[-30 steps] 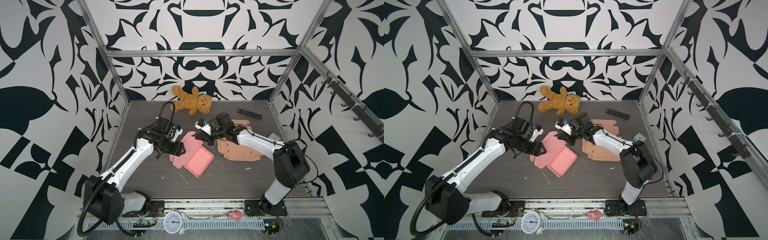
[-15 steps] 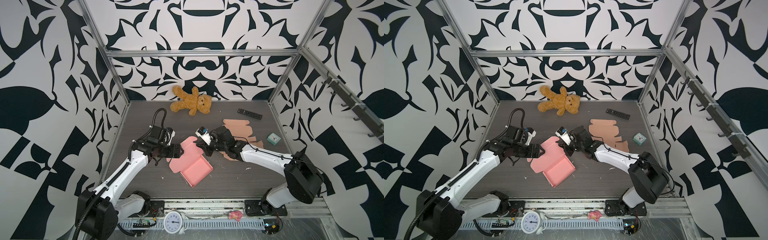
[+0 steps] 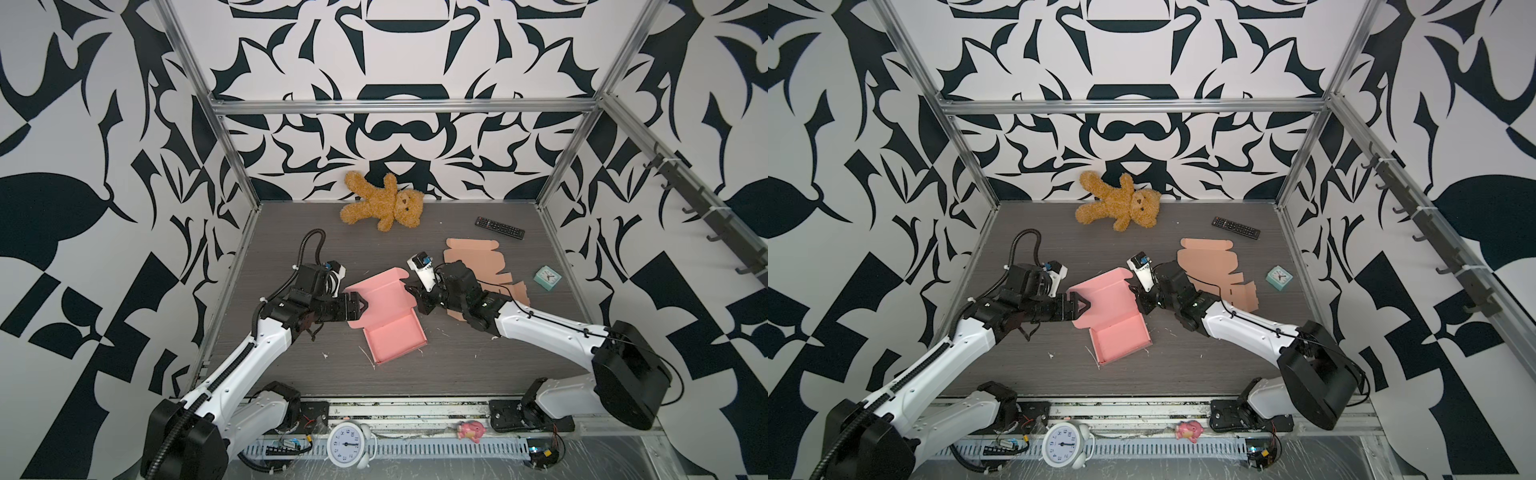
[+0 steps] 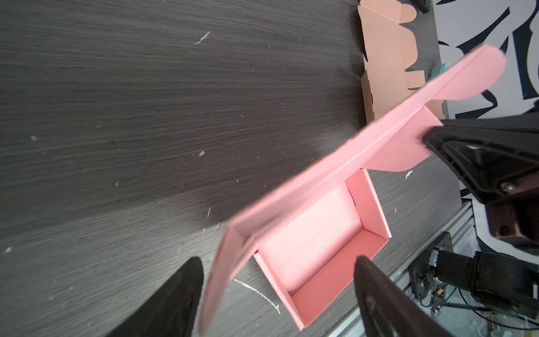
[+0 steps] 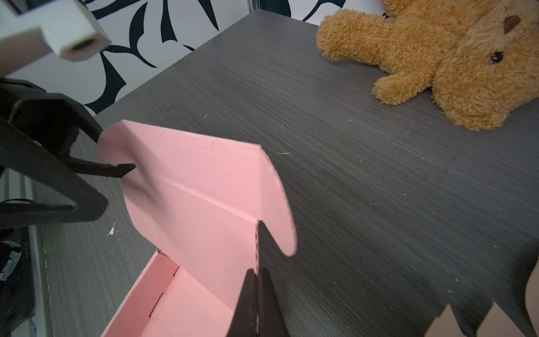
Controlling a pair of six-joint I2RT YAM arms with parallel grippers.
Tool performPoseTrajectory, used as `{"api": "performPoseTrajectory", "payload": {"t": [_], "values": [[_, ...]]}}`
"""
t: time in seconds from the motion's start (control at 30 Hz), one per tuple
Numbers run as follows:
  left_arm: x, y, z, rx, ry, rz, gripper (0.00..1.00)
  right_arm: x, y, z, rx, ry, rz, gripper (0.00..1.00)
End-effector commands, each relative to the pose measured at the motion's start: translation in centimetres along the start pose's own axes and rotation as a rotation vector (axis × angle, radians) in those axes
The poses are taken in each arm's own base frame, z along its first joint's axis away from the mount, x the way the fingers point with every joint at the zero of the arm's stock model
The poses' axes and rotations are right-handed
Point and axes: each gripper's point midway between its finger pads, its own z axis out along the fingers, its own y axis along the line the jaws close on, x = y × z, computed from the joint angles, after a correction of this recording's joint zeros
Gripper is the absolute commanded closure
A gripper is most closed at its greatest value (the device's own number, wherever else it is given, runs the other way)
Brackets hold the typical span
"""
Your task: Fold the paper box
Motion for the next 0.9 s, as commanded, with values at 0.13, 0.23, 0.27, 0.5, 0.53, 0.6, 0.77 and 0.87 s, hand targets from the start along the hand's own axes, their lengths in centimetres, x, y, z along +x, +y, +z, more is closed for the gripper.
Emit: {"api": "performPoseTrajectory", "payload": {"t": [0.13,0.23,0.27,0.5,0.53,0.6,0.77,0.87], "values": [[-0.4,-0.5,1.6,0.063,0.010,-0.018,0.22,-1.8,-0.1,-0.4,0.011,-0.075,0.028,1.00],[-0.4,-0.4,2.0,0.058,0.020,-0.021,0.31,-1.6,-0.2,-0.2,0.017,-0.070,0.026,1.00],[-0.2,-0.3,2.1,0.059,0.030,-0.022,0.33,-1.5,-0.3,-0.2,0.020,-0.068,0.027,1.00],[0.9,0.5,1.6,0.020,0.046,-0.033,0.46,-1.7,-0.5,-0.1,0.031,-0.077,0.020,1.00],[1.0,0.6,1.4,0.014,0.044,-0.033,0.48,-1.7,-0.5,-0.1,0.033,-0.077,0.019,1.00],[1.3,0.7,1.2,0.007,0.043,-0.034,0.52,-1.7,-0.6,-0.2,0.037,-0.078,0.017,1.00],[1.8,0.9,1.2,0.005,0.050,-0.042,0.62,-1.5,-0.7,-0.2,0.040,-0.075,0.024,1.00],[1.8,1.0,1.2,0.002,0.052,-0.044,0.65,-1.5,-0.7,-0.3,0.041,-0.075,0.025,1.00]]}}
